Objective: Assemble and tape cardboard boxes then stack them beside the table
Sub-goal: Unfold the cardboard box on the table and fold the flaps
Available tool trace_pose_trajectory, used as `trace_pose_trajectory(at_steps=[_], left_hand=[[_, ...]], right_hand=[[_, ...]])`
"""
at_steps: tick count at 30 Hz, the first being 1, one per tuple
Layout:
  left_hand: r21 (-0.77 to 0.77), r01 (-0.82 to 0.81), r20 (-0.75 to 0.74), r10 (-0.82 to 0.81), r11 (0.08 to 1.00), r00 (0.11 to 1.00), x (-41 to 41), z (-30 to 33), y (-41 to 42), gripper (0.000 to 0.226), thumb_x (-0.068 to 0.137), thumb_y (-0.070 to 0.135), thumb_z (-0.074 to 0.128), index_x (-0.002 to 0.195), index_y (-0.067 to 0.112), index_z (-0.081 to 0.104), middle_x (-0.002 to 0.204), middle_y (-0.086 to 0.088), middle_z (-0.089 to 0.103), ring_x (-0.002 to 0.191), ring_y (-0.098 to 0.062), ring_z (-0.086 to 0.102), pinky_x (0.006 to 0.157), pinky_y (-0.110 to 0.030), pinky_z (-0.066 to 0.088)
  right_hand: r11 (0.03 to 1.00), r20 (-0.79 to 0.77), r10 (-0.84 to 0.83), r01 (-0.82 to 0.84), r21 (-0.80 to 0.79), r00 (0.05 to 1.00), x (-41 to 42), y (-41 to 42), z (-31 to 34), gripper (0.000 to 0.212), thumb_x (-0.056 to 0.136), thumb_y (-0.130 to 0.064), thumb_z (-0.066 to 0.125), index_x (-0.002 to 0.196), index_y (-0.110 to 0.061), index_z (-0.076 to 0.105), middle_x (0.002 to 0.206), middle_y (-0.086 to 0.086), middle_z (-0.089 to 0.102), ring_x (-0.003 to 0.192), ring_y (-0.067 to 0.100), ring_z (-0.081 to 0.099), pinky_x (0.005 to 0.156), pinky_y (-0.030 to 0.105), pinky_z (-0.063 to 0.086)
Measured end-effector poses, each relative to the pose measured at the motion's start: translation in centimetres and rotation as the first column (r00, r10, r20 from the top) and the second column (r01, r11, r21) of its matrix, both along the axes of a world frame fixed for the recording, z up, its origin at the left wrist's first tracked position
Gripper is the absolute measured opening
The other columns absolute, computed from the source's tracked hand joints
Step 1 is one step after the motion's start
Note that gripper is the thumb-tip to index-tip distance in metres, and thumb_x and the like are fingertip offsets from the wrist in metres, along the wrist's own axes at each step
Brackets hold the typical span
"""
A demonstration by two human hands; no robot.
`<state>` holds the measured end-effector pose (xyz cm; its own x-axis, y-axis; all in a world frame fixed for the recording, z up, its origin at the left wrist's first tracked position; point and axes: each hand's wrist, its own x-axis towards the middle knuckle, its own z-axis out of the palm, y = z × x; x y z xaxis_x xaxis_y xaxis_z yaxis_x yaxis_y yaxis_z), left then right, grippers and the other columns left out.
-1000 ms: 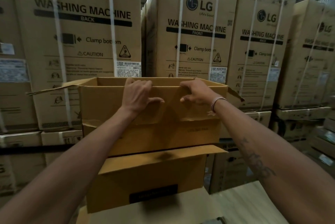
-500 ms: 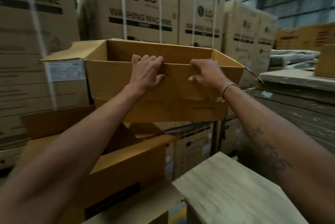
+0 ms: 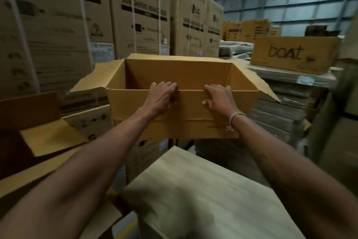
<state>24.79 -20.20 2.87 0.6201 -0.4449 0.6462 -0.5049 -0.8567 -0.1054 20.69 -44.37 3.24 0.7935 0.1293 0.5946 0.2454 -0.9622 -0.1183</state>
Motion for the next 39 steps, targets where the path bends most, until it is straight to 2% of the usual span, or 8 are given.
trace_pose_trajectory(at_steps=[9, 15, 21, 24, 32, 34, 36, 39], left_hand=[[-0.049, 0.111, -0.169, -0.118, 0.993, 0.979, 3.3, -11.8, -9.4, 0.026, 0.097, 0.020, 0.067, 0.120, 0.014, 0.055, 0.110, -0.008, 0.062, 0.093, -0.025, 0.050, 0.087, -0.039, 0.036], [-0.038, 0.152, -0.314, -0.156, 0.988, 0.937, 4.3, -21.5, -10.3, 0.023, 0.090, 0.016, 0.072, 0.105, 0.022, 0.055, 0.106, -0.003, 0.063, 0.098, -0.028, 0.055, 0.087, -0.045, 0.038], [-0.057, 0.193, -0.459, -0.197, 0.980, 0.866, 4.5, -30.9, -9.5, 0.016, 0.092, 0.021, 0.070, 0.103, 0.021, 0.059, 0.109, -0.004, 0.065, 0.105, -0.030, 0.057, 0.087, -0.043, 0.033], [-0.055, 0.223, -0.521, -0.218, 0.973, 0.825, 4.2, -34.0, -9.3, 0.019, 0.093, 0.015, 0.068, 0.110, 0.020, 0.061, 0.118, -0.005, 0.065, 0.113, -0.029, 0.056, 0.095, -0.047, 0.037], [-0.044, 0.343, -0.591, -0.301, 0.938, 0.748, 4.6, -37.1, -9.1, 0.025, 0.096, 0.018, 0.065, 0.120, 0.019, 0.057, 0.120, -0.003, 0.060, 0.111, -0.024, 0.053, 0.094, -0.043, 0.032], [-0.014, 0.372, -0.616, -0.301, 0.928, 0.728, 5.3, -37.0, -9.2, 0.032, 0.097, 0.026, 0.064, 0.127, 0.019, 0.054, 0.129, -0.004, 0.059, 0.119, -0.025, 0.051, 0.100, -0.045, 0.032], [0.059, 0.396, -0.640, -0.270, 0.916, 0.719, 6.2, -36.8, -9.3, 0.039, 0.099, 0.046, 0.061, 0.127, 0.021, 0.053, 0.131, -0.003, 0.059, 0.121, -0.026, 0.052, 0.101, -0.046, 0.032], [0.137, 0.383, -0.660, -0.204, 0.913, 0.723, 6.6, -36.5, -9.8, 0.056, 0.099, 0.072, 0.036, 0.111, 0.024, 0.061, 0.115, -0.003, 0.066, 0.108, -0.025, 0.059, 0.095, -0.046, 0.036]], right_hand=[[0.994, -0.078, -0.107, 0.108, 0.011, 0.991, 1.1, -8.6, -11.9, 0.027, 0.097, -0.022, 0.070, 0.123, -0.024, 0.065, 0.109, 0.000, 0.066, 0.103, 0.023, 0.058, 0.093, 0.042, 0.035], [0.977, -0.205, -0.207, 0.214, 0.011, 0.957, 0.9, -8.6, -22.1, 0.023, 0.087, -0.020, 0.078, 0.106, -0.026, 0.066, 0.096, -0.001, 0.065, 0.096, 0.027, 0.060, 0.083, 0.042, 0.036], [0.951, -0.324, -0.295, 0.310, -0.003, 0.899, -1.1, -6.6, -30.9, 0.022, 0.089, -0.011, 0.073, 0.108, -0.023, 0.069, 0.107, 0.005, 0.069, 0.105, 0.031, 0.061, 0.100, 0.053, 0.038], [0.935, -0.388, -0.334, 0.353, -0.024, 0.859, -2.0, -5.7, -33.9, 0.027, 0.087, -0.012, 0.076, 0.112, -0.020, 0.070, 0.110, 0.008, 0.071, 0.107, 0.034, 0.063, 0.097, 0.052, 0.040], [0.912, -0.469, -0.386, 0.406, -0.064, 0.795, -3.4, -5.4, -37.1, 0.027, 0.092, -0.020, 0.070, 0.118, -0.021, 0.066, 0.115, 0.006, 0.069, 0.111, 0.033, 0.061, 0.092, 0.046, 0.038], [0.916, -0.508, -0.381, 0.390, -0.093, 0.772, -3.1, -5.9, -36.7, 0.034, 0.094, -0.026, 0.070, 0.128, -0.021, 0.063, 0.123, 0.007, 0.069, 0.118, 0.032, 0.060, 0.099, 0.044, 0.036], [0.918, -0.553, -0.378, 0.380, -0.117, 0.743, -2.8, -6.4, -35.9, 0.047, 0.094, -0.041, 0.070, 0.135, -0.020, 0.059, 0.125, 0.007, 0.071, 0.119, 0.031, 0.062, 0.102, 0.043, 0.037], [0.920, -0.598, -0.386, 0.343, -0.190, 0.702, -2.6, -6.9, -35.1, 0.057, 0.092, -0.059, 0.066, 0.135, -0.023, 0.059, 0.117, 0.006, 0.074, 0.113, 0.030, 0.066, 0.098, 0.040, 0.042]])
